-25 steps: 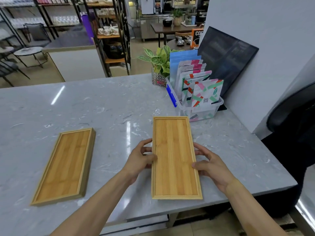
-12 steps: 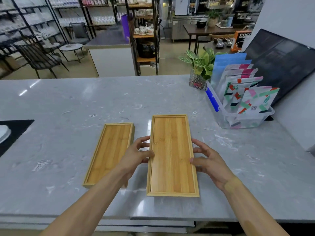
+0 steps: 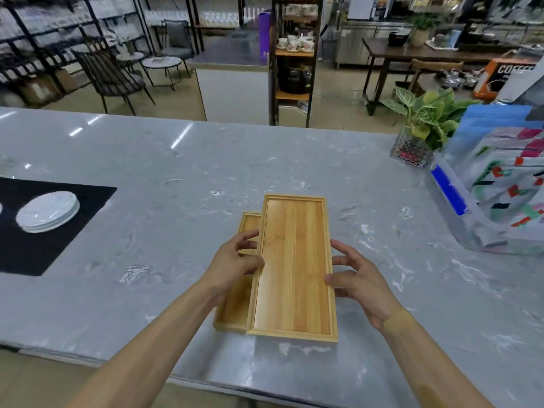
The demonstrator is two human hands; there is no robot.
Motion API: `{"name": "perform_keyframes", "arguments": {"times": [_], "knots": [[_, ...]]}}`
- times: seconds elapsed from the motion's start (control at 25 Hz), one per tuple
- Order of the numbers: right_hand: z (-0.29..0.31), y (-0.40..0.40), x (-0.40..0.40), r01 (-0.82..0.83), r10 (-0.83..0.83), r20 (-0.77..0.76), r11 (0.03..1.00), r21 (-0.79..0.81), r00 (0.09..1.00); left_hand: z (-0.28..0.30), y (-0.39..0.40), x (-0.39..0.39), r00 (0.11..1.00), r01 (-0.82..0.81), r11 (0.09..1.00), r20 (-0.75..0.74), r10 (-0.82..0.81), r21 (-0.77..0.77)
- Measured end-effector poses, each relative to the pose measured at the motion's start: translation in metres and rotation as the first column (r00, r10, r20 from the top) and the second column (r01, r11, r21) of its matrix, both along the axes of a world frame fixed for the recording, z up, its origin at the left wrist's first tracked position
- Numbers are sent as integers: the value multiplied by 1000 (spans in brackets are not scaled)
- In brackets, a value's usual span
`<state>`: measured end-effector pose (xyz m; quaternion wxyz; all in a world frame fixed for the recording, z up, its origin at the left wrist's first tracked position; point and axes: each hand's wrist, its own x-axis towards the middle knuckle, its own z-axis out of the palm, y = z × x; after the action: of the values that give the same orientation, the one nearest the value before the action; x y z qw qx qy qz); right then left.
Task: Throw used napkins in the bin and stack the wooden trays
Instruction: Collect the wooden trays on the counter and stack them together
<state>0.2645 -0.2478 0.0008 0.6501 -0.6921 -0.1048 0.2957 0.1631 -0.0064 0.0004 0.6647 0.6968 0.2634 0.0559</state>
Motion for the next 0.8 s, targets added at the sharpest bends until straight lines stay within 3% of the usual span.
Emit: {"name": "perform_keyframes", "arguments": {"times": [0.4, 0.8], "knots": [[-20, 90, -18, 66, -44, 96, 970, -236, 994, -21, 70, -7, 998, 23, 991, -62, -15, 130], [-28, 92, -16, 39, 48, 237, 936, -350, 970, -31, 69, 2, 989, 128, 967, -107, -106, 221]]}}
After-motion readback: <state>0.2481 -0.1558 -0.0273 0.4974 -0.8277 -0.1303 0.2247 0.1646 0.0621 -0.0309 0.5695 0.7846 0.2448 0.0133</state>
